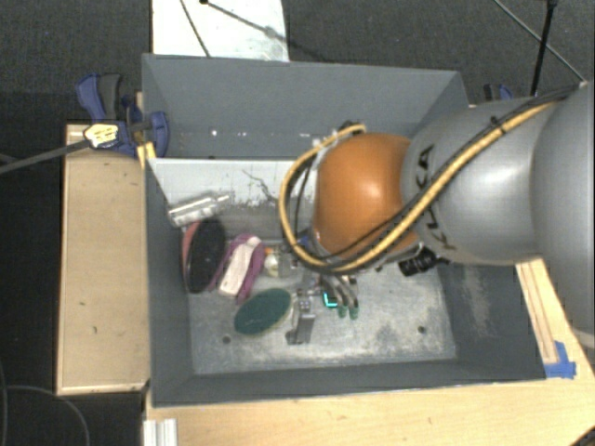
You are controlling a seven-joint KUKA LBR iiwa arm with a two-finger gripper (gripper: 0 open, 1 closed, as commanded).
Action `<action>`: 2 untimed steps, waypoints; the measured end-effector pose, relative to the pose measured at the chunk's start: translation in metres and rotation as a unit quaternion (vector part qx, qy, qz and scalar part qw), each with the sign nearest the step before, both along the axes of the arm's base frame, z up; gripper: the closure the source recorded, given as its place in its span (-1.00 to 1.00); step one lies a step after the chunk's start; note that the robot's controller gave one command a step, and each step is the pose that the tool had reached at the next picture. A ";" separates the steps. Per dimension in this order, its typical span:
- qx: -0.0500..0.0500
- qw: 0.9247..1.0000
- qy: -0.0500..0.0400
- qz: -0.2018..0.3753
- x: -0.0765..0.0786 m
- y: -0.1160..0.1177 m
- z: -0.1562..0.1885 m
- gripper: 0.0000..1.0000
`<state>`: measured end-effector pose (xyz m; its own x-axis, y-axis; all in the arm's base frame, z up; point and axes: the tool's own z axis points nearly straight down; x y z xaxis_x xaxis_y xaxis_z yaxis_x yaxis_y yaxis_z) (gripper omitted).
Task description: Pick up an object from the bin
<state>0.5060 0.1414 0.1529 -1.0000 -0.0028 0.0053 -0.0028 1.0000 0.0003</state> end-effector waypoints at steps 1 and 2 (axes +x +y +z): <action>0.000 1.000 0.000 -0.010 0.019 0.010 -0.085 -1.00; 0.000 1.000 -0.003 -0.014 0.021 0.010 -0.081 1.00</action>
Offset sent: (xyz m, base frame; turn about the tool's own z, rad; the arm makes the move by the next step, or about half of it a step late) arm 0.0206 0.0103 -0.0813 0.0234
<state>0.5268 0.1510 0.0714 -0.9997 0.0260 0.0003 0.0260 0.9997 0.0002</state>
